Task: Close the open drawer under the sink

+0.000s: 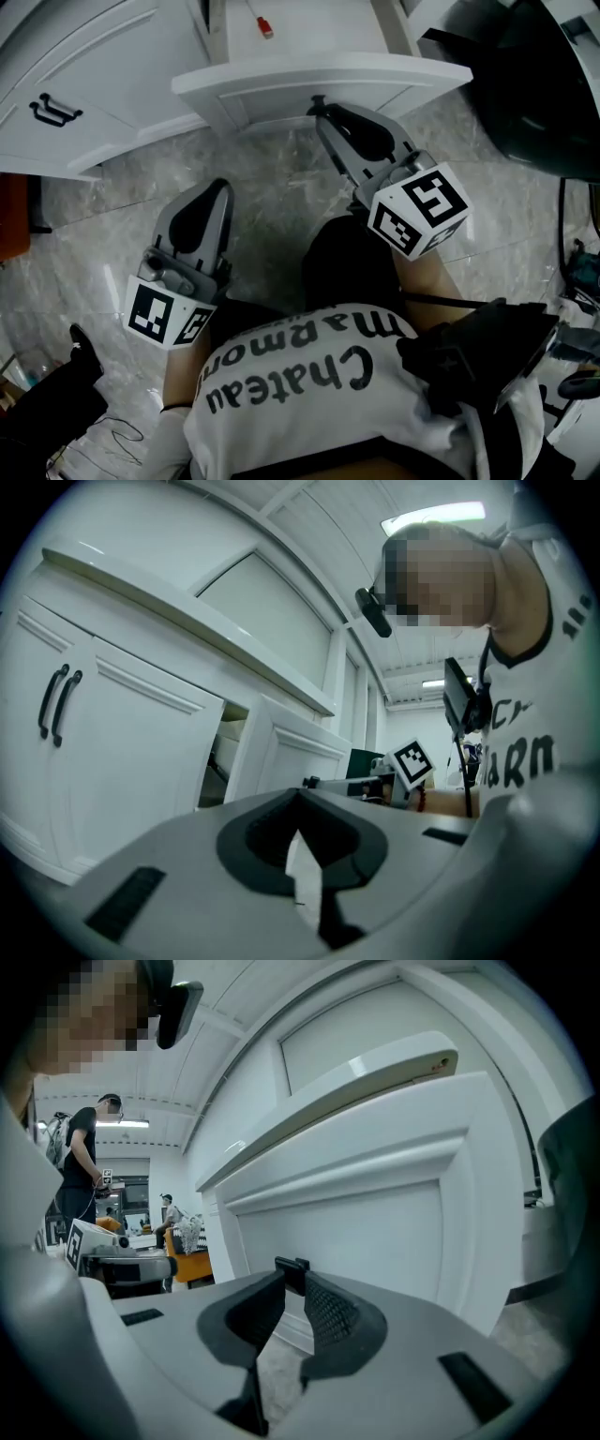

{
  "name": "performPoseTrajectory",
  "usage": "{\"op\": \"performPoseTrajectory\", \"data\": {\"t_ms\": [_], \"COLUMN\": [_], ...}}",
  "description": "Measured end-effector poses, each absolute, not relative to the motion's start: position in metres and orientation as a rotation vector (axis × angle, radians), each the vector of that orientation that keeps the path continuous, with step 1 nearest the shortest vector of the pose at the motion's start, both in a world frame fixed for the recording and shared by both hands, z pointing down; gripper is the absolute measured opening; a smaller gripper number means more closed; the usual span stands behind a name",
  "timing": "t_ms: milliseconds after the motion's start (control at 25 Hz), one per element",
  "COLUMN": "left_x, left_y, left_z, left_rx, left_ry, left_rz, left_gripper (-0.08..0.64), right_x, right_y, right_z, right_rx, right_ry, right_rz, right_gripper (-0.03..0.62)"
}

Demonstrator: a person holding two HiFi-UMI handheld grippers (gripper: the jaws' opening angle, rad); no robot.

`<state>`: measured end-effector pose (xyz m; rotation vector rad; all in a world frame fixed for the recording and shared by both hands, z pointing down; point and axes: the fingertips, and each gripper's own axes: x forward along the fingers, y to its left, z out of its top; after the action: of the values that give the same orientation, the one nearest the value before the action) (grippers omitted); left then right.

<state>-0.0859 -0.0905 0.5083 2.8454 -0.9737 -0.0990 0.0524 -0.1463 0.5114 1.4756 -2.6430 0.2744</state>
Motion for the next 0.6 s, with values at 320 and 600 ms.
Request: {"op": "performPoseTrajectory", "data": {"t_ms": [320, 600], "left_x": [-0.097, -0.113], "left_y": [-0.097, -0.084], "left_z": [0.505, 0.499], "left_rx": [2.811, 2.775], "left_ry": [-1.019, -1.089], "left_rz": [-0.101, -0.092], "left_gripper": [0.008, 0.008], "right_x": [0.057, 0.062], "right_y": [-0.175, -0.188], "right_z": [0.513, 0.51], "right_rx": [1.535, 1.579], "right_ry": [-2.651, -2.618], "right_rz": [0.413, 0.441], "right_gripper": [0.074, 0.077]}}
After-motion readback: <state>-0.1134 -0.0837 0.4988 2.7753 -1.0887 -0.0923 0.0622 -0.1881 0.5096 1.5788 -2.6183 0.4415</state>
